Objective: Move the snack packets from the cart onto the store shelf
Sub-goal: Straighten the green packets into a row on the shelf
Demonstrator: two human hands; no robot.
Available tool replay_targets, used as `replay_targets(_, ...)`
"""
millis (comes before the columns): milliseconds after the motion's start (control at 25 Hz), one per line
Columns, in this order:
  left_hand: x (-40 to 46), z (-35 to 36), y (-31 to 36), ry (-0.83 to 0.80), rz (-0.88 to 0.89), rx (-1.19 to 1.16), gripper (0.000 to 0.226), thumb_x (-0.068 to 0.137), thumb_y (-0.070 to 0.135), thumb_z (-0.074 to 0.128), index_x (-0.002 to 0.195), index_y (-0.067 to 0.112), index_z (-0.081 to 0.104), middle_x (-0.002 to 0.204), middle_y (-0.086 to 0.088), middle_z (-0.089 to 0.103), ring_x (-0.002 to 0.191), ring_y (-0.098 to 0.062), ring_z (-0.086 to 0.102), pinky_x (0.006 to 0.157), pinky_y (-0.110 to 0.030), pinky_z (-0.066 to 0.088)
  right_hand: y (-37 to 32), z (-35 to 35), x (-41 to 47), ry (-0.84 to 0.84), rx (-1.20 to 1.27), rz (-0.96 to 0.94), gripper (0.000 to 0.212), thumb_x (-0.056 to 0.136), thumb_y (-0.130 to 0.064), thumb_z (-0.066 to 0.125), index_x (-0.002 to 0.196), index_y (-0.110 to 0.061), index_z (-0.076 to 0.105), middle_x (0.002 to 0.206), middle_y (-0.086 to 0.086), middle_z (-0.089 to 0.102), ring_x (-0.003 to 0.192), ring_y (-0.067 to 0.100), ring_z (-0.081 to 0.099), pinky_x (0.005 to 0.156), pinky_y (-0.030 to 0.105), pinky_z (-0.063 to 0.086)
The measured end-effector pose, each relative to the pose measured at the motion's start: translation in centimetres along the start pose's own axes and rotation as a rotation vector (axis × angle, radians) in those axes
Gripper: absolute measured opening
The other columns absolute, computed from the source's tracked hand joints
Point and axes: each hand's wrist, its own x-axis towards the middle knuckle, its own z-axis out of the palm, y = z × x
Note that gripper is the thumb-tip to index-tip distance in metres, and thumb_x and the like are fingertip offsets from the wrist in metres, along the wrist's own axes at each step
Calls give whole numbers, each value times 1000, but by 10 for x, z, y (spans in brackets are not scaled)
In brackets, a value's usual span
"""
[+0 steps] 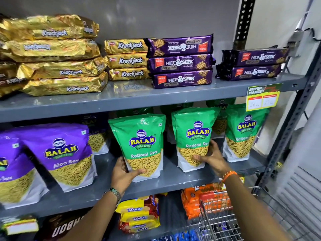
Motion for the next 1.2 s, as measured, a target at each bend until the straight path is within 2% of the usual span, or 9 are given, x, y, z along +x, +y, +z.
replay_targets(80, -13, -19, 10, 134, -31, -112, 76, 68, 10, 87, 135, 9, 53, 137, -7, 60, 124, -17, 57, 106, -36, 46, -5, 15, -26, 263, -14, -60, 88, 75, -7, 87, 147, -15, 37, 145, 1, 49, 136, 18, 45, 114, 41, 40)
replay_targets(200, -36, -65, 18, 474, 21, -265, 42, 85, 2, 71, 125, 2, 57, 125, -21, 62, 113, -22, 56, 96, -22, 49, -9, 63, -82, 578, 10, -278, 54, 82, -18, 83, 126, -26, 53, 131, 0, 59, 120, 8, 55, 111, 35, 45)
replay_targets(360, -48, -130, 14, 736, 56, -320, 32, 88, -6, 62, 111, 10, 49, 114, -9, 53, 107, -19, 49, 96, -28, 42, -6, 186, -135, 241, 54, -409, 28, 84, -19, 72, 105, -33, 62, 104, -16, 69, 95, 0, 64, 85, 12, 50)
replay_targets(480, -33, -165, 6, 619, -6, -151, 29, 83, -2, 68, 109, 4, 56, 123, -10, 58, 115, -25, 55, 106, -35, 40, 2, 279, -127, -148, 24, -275, 38, 83, -17, 79, 111, -35, 61, 109, -14, 68, 103, 4, 65, 88, 13, 51)
replay_targets(600, -22, -191, 1, 467, -66, 40, 69, 75, 13, 72, 137, -3, 47, 141, -21, 55, 132, -37, 53, 113, -52, 39, 12, 347, -94, -350, -52, -159, 69, 79, -10, 85, 133, -28, 46, 133, -15, 54, 125, 11, 54, 101, 12, 43)
replay_targets(720, -14, -205, 6, 368, 5, 162, 95, 71, 16, 75, 151, -1, 26, 154, -23, 39, 143, -37, 41, 117, -52, 34, 14, 389, -68, -400, -144, -116, 84, 81, -11, 83, 149, -10, 34, 153, 6, 44, 143, 23, 42, 119, 38, 37)
replay_targets(840, -3, -215, 0, 300, 45, 141, 91, 78, -1, 74, 150, 0, 18, 150, -24, 44, 132, -32, 50, 113, -50, 39, 16, 405, -58, -409, -105, -97, 54, 90, -9, 74, 137, -7, 48, 140, 18, 59, 131, 34, 56, 112, 51, 45)
replay_targets(960, 4, -220, -7, 237, 31, 132, 73, 83, -8, 69, 142, 1, 27, 132, -24, 59, 109, -24, 62, 99, -44, 49, 16, 405, -59, -344, -51, -109, 19, 96, -1, 62, 111, -11, 59, 113, 18, 69, 104, 26, 65, 94, 43, 54)
replay_targets(1200, 1, -204, -10, 156, -2, 157, 76, 79, 1, 76, 139, 8, 31, 121, -16, 65, 110, -32, 65, 100, -50, 52, 19, 379, -64, -250, -102, -78, 23, 100, -5, 57, 122, 3, 57, 123, 25, 69, 111, 37, 67, 101, 54, 53)
